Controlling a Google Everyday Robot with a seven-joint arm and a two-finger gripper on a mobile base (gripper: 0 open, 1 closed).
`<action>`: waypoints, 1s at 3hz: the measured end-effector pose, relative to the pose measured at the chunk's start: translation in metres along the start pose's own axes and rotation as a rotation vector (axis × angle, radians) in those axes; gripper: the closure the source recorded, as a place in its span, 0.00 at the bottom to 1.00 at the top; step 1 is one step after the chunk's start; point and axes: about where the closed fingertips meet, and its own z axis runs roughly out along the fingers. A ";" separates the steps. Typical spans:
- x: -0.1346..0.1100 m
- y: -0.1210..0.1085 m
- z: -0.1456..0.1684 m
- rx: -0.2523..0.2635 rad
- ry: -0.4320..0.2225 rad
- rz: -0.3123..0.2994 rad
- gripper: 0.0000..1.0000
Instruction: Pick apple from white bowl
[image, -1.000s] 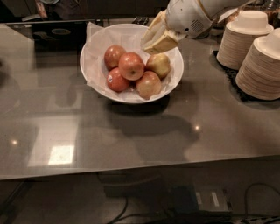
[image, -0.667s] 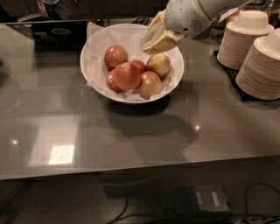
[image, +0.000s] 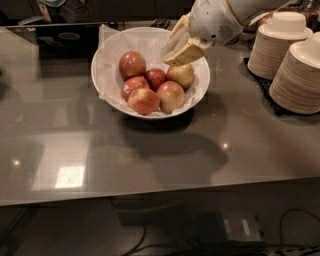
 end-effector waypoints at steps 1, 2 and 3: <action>-0.002 0.005 0.009 -0.032 -0.010 -0.006 0.11; -0.002 0.012 0.024 -0.081 -0.020 -0.007 0.00; 0.000 0.016 0.038 -0.124 -0.028 -0.003 0.19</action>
Offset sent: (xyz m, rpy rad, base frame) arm -0.0096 0.0231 -0.0319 -0.0186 0.0930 0.0974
